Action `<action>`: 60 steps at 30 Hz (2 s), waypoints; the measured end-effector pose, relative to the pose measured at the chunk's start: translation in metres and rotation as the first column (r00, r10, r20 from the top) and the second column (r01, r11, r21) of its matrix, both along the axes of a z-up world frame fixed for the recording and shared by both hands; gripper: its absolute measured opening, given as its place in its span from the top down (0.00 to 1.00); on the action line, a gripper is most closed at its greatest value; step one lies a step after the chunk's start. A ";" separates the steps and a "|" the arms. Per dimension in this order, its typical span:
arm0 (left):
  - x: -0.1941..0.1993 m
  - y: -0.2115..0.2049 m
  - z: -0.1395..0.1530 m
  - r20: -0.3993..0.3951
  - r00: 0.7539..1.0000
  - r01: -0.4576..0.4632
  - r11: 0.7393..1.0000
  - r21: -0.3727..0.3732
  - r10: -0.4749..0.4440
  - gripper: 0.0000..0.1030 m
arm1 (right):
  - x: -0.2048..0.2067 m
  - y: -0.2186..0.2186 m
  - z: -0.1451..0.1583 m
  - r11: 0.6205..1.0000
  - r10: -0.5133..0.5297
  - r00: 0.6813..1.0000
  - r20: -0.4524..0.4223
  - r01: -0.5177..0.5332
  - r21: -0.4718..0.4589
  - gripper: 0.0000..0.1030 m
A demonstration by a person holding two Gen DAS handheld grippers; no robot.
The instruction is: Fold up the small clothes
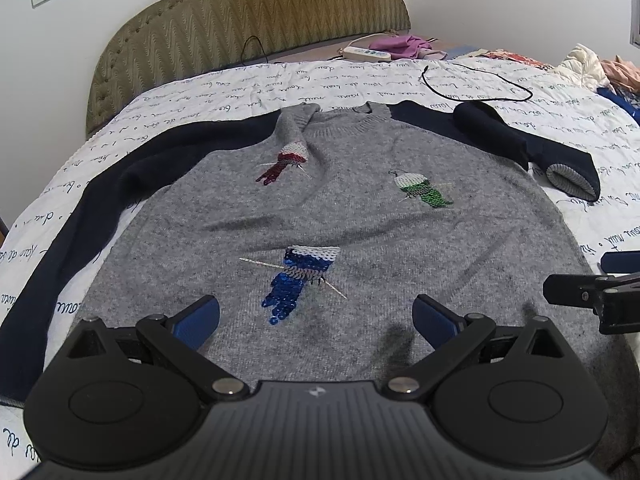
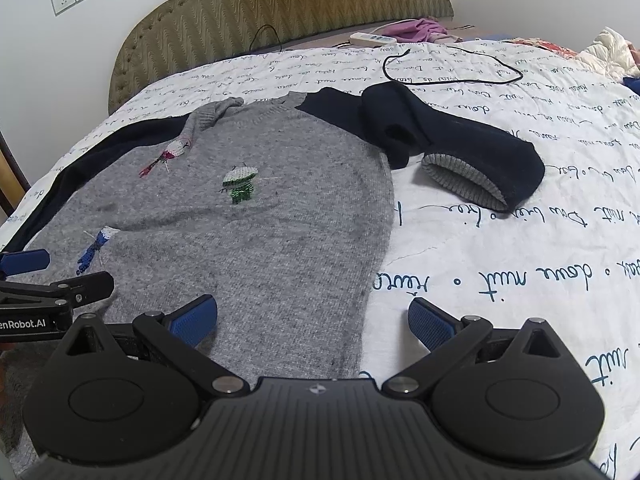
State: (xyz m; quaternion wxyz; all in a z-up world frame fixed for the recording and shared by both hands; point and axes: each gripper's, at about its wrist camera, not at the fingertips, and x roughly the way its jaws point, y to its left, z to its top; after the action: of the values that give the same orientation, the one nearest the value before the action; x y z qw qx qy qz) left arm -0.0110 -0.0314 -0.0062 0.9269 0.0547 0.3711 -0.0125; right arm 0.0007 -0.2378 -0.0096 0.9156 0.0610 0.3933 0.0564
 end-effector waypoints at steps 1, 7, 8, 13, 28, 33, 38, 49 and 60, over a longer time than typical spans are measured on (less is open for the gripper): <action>0.001 -0.001 0.000 -0.001 1.000 0.002 1.000 0.003 -0.002 0.00 | 0.000 -0.001 0.000 1.000 0.001 1.000 0.004 -0.001 0.002 0.00; 0.009 -0.009 0.004 0.010 1.000 0.018 1.000 0.022 -0.018 0.00 | 0.001 -0.002 0.001 0.999 0.037 0.997 0.063 -0.037 -0.003 0.00; 0.011 -0.011 0.004 0.011 1.000 0.016 0.999 0.028 -0.016 0.00 | 0.001 -0.003 0.001 0.999 0.042 0.997 0.071 -0.042 -0.005 0.00; 0.028 -0.018 0.004 0.001 1.000 -0.016 0.998 0.057 0.016 0.00 | 0.007 -0.015 0.003 0.999 0.040 0.996 0.085 -0.039 -0.014 0.00; 0.058 -0.024 0.002 0.001 0.998 -0.057 0.992 0.109 0.058 0.00 | 0.037 -0.069 0.010 0.966 -0.035 0.983 0.180 0.079 -0.245 0.01; 0.061 -0.024 -0.001 -0.008 0.998 -0.055 0.992 0.117 0.056 0.00 | 0.051 -0.073 -0.001 0.929 -0.008 0.986 0.168 0.069 -0.363 0.06; 0.064 -0.021 -0.001 -0.013 0.998 -0.067 0.995 0.079 0.069 0.00 | 0.063 -0.067 -0.017 0.890 0.044 0.987 0.152 0.030 -0.456 0.10; 0.068 -0.026 -0.007 -0.038 0.998 -0.048 0.995 0.089 0.052 0.00 | 0.094 -0.085 -0.029 0.921 0.014 0.981 0.193 0.062 -0.384 0.61; 0.066 -0.033 -0.005 -0.032 0.999 -0.017 0.996 0.092 0.020 0.00 | 0.103 -0.247 -0.019 0.817 -0.392 0.916 0.084 0.305 0.489 0.88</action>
State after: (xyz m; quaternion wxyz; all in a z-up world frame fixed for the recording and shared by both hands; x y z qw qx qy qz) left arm 0.0551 -0.0645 -0.0109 0.9173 0.0937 0.3869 0.0125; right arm 0.1036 -0.4846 -0.0285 0.9002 0.3448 0.2656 -0.0145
